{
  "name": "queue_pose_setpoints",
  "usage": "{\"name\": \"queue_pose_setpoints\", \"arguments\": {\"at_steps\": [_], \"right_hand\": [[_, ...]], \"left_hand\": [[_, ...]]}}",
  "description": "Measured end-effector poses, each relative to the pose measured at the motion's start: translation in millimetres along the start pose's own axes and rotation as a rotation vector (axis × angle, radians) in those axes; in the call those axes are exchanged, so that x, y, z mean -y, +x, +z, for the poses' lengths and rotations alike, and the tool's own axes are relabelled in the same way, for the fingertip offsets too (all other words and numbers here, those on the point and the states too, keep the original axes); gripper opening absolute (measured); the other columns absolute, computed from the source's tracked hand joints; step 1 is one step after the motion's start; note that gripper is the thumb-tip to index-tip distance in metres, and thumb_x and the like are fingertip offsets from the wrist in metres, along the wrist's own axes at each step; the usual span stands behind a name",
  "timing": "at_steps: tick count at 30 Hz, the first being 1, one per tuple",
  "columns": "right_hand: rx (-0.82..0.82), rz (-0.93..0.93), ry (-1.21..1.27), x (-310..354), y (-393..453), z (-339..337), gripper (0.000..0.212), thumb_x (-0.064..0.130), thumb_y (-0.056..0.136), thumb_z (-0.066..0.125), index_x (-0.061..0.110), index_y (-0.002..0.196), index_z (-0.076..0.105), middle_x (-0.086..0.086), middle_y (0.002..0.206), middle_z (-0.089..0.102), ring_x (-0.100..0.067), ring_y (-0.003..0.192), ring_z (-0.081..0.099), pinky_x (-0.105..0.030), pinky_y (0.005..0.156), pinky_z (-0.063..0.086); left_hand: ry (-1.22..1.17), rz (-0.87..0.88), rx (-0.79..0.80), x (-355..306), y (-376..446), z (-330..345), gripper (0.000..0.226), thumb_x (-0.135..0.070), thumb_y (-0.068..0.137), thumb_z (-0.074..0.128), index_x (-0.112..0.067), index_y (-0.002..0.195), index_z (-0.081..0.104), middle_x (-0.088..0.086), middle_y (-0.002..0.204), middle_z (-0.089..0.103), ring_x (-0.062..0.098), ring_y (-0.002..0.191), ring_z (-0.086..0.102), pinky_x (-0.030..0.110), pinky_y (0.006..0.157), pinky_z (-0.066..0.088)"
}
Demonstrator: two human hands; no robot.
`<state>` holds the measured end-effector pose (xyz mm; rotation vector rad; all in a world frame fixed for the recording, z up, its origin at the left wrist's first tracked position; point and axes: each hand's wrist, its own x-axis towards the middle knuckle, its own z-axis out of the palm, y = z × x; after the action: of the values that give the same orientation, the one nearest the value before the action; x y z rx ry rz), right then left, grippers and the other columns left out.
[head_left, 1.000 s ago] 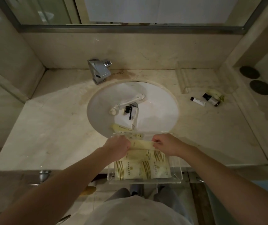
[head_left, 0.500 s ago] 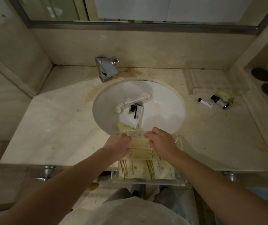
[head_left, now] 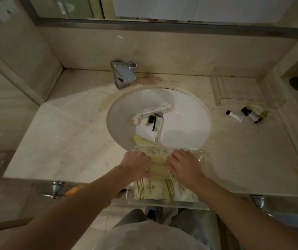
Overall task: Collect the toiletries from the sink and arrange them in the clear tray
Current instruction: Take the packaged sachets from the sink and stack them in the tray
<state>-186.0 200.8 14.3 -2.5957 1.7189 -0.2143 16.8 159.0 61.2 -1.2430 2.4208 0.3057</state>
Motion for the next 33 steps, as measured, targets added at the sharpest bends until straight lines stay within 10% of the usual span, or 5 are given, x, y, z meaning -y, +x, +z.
{"name": "queue_pose_setpoints", "arguments": {"at_steps": [6,13,19,28,33], "right_hand": [[-0.063,-0.037,0.014,-3.0,3.7,-3.5,0.02,0.027,0.086,0.048,0.016,0.086,0.065,-0.001,0.086,0.059,-0.02,0.077,0.054,-0.033,0.07,0.045],[-0.171,0.204,0.236,-4.0,51.3,-18.1,0.017,0.023,0.084,0.051,0.013,0.087,0.064,0.0,0.081,0.062,-0.018,0.072,0.057,-0.03,0.059,0.048],[0.18,0.456,0.452,-11.7,98.8,-18.9,0.011,0.028,0.09,0.055,0.02,0.096,0.06,0.003,0.094,0.06,-0.018,0.085,0.059,-0.037,0.074,0.053],[0.728,0.386,0.553,-15.3,140.4,22.4,0.03,0.02,0.087,0.051,0.015,0.112,0.068,-0.01,0.121,0.061,-0.026,0.104,0.059,-0.038,0.091,0.05],[1.001,0.346,0.499,-15.7,155.5,40.8,0.032,0.028,0.093,0.049,0.011,0.112,0.067,-0.009,0.116,0.064,-0.024,0.1,0.06,-0.033,0.089,0.048]], "left_hand": [[-0.119,-0.045,0.075,1.8,9.4,-10.4,0.046,-0.056,0.078,0.064,-0.015,0.098,0.06,0.001,0.093,0.064,0.019,0.083,0.062,0.034,0.075,0.055],[-0.725,-0.398,-0.284,30.0,31.4,-37.5,0.014,-0.026,0.088,0.056,-0.016,0.078,0.055,-0.002,0.072,0.059,0.019,0.073,0.058,0.027,0.06,0.043],[-1.081,-0.789,-0.253,68.0,69.0,-23.4,0.007,-0.014,0.085,0.051,-0.013,0.089,0.057,0.01,0.098,0.069,0.032,0.092,0.066,0.039,0.085,0.055],[-1.137,-0.781,0.092,60.7,105.8,6.2,0.026,-0.007,0.09,0.049,-0.015,0.066,0.047,0.003,0.065,0.052,0.017,0.056,0.054,0.032,0.061,0.055],[-1.122,-0.72,0.194,54.4,116.8,20.8,0.025,-0.007,0.093,0.047,-0.015,0.069,0.051,0.002,0.068,0.05,0.021,0.072,0.054,0.029,0.064,0.044]]}}
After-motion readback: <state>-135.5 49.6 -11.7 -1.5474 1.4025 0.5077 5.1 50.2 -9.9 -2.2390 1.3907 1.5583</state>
